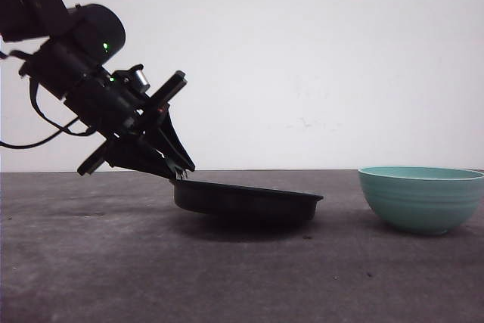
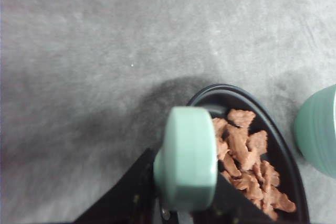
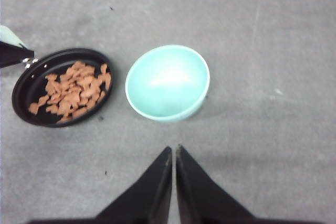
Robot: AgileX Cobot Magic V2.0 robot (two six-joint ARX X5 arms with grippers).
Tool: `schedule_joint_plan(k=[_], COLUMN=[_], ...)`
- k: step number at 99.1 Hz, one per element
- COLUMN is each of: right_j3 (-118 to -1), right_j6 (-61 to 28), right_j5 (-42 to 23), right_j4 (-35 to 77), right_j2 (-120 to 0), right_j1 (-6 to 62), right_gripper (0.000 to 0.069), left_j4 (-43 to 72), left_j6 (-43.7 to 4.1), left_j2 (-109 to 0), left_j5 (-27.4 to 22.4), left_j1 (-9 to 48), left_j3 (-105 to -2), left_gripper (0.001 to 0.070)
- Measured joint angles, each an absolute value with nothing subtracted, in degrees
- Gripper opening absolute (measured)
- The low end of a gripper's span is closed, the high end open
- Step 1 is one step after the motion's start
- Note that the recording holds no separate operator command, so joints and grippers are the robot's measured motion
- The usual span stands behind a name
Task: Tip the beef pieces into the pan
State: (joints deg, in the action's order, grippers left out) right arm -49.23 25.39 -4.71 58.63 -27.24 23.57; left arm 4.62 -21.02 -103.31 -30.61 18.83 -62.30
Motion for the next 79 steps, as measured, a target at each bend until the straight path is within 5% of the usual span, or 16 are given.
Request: schedule_joint_plan(k=[10,15,35,54,79], right_j3=[-49.23,-49.23,-49.23,-49.23,-49.23], right_j6=[26.68,27.09,27.49,26.76,20.45], right_j5=[-4.56,-4.56,-4.69,-8.01,-12.25], right_j4=[58.65,58.65,57.60,53.21,42.89], right_j2=[-26.55,-26.22,-26.24,-26.24,-26.24], right_j1=[23.57,23.57,23.57,23.57,23.57], right_gripper=[0.0011,0.0011,0.0011,0.0011,0.0011], left_j4=[3.46,3.57,3.81,4.56,12.14], left_j6=[-21.23,-22.06,-25.19,-25.80,-24.71], left_j2=[-104.27,-104.66,-104.73,-94.80,-67.70], left_j5=[-30.96,-30.87,-29.89,-24.03,-8.19], left_j1=[19.07,19.16,19.00,18.98,19.07], left_j3=[-62.37,-62.37,-62.37,-62.35,-62.52], left_gripper=[0.0067,0.0121,0.0700,0.0697,0.0682])
